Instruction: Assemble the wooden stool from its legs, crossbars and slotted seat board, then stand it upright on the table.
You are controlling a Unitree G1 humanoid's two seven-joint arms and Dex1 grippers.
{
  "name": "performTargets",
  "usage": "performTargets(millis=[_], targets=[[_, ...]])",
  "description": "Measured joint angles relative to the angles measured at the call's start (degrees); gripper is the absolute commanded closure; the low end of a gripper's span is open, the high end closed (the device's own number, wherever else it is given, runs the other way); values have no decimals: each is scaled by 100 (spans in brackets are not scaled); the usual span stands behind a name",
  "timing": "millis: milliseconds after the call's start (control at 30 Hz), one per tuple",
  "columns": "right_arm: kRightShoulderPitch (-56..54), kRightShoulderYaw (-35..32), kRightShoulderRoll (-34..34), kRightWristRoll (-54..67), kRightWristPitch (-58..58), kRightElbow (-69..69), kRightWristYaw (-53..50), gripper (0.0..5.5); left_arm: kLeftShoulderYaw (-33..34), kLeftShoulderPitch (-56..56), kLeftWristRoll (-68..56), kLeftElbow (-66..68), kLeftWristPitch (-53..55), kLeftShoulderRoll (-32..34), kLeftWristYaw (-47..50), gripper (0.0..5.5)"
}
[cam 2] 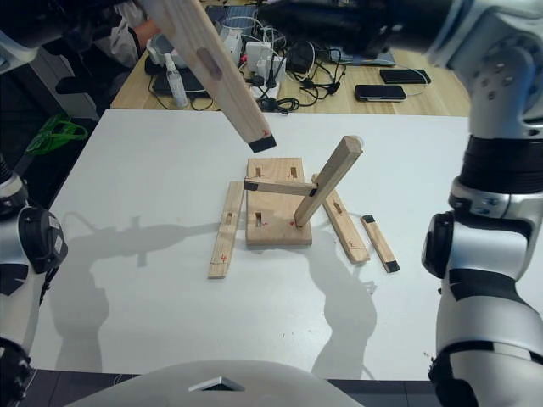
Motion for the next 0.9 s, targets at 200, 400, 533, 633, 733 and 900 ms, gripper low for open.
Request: performTargets(millis=[200, 400, 533, 633, 733, 900], targets=[[199, -1282, 279, -293, -406, 608, -2586, 235, 221, 815, 1271, -464, -371, -422, 2685, 448], [2128, -1875, 822, -602, -441, -335, -4369, 235, 453, 1696, 1739, -1509, 223, -1828, 5044, 448], [3584, -1470, 1131, -598, 64, -1606, -4619, 235, 901, 1889, 1685, -1765, 751, -2262, 5758, 448], [4684, -1019, 1062, -621, 450, -2455, -4547, 235, 1009, 1914, 1629, -1855, 927, -2278, 5818, 448], [5492, -486, 347, -1042, 421, -2649, -4059, 235, 1187, 1887, 1637, -1709, 938, -2187, 5871, 448], [6401, 75, -795, -987, 332, -3311, -2506, 235, 1254, 1819, 1632, -1607, 934, -2171, 5868, 448]])
